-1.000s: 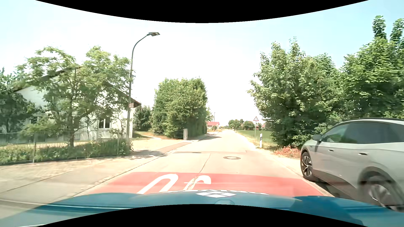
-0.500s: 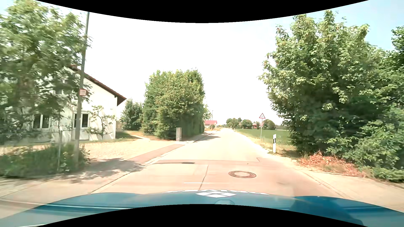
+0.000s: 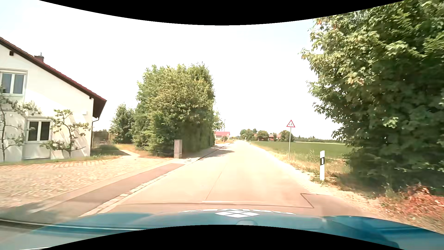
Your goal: Follow the waypoints while adhering to traffic rules and regulations
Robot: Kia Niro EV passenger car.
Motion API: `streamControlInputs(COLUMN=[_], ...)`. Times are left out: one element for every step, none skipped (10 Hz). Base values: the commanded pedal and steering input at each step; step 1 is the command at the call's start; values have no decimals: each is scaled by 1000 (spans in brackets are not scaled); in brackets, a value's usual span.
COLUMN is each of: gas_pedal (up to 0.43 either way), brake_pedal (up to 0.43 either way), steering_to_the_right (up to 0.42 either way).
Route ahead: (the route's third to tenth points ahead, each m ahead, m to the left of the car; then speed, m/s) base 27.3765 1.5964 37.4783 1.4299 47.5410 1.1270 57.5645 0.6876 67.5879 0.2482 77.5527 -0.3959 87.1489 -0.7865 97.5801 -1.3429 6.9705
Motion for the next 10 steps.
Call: streamControlInputs(gas_pedal=[189, 189, 189, 189, 189, 189, 189, 189, 189, 189], brake_pedal=[0, 0, 0, 0, 0, 0, 0, 0, 0, 0], steering_to_the_right=[62, 62, 61, 60, 59, 52, 44, 35, 25, 17])
